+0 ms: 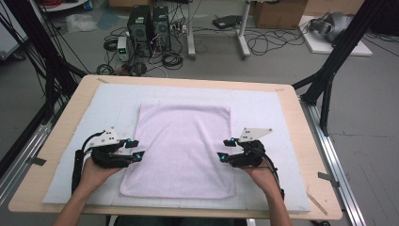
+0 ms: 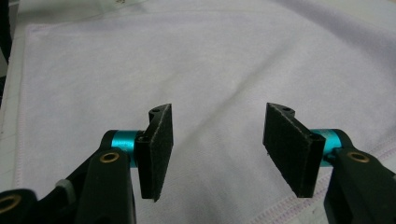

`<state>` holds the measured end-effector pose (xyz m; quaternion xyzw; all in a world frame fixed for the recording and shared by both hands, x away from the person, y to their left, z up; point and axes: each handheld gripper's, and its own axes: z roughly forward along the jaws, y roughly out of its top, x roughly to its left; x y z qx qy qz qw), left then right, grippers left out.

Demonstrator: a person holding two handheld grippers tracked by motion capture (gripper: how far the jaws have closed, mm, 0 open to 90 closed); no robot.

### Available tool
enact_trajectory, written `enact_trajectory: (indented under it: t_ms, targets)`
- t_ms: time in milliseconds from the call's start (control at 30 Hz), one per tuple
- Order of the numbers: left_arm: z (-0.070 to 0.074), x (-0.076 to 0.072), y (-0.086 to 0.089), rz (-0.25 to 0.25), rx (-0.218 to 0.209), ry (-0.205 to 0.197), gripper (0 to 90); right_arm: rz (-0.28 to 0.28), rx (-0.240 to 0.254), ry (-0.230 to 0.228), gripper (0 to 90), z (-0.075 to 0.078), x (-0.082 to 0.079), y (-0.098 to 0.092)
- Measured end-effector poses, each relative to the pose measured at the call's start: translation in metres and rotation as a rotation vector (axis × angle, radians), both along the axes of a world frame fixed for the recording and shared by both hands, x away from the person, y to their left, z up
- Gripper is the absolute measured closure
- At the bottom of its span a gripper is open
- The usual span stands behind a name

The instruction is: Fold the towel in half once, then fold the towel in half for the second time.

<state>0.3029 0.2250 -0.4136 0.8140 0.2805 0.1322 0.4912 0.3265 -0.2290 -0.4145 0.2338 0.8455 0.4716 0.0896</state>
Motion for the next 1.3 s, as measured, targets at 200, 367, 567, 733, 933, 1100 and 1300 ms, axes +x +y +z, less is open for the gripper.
enact_trajectory:
  t_ms: [200, 367, 567, 733, 933, 1100, 1300]
  targets:
    - [0.0, 0.001, 0.002, -0.002, 0.0, 0.0, 47.7, -0.001, -0.015, -0.005, 39.6, -0.001, 0.0, 0.001]
    - [-0.001, 0.002, 0.003, -0.002, 0.002, 0.001, 47.1, -0.01, -0.011, -0.004, 38.7, -0.001, 0.0, 0.001]
    - [-0.001, 0.012, 0.005, 0.004, 0.009, 0.018, 47.1, -0.016, -0.005, 0.005, 38.6, 0.002, 0.007, -0.001]
    - [0.002, 0.026, 0.008, 0.012, 0.021, 0.031, 47.5, -0.031, 0.01, 0.013, 38.4, 0.004, 0.023, -0.005]
    - [0.007, 0.044, 0.011, 0.055, 0.005, 0.03, 48.4, -0.039, -0.01, 0.041, 38.3, 0.005, 0.045, -0.007]
    - [0.015, 0.066, 0.015, 0.089, 0.028, 0.022, 51.1, -0.039, -0.024, 0.045, 38.2, 0.012, 0.064, -0.006]
    - [0.03, 0.099, 0.017, 0.108, 0.039, 0.035, 54.5, -0.038, -0.078, 0.043, 38.5, 0.023, 0.091, -0.003]
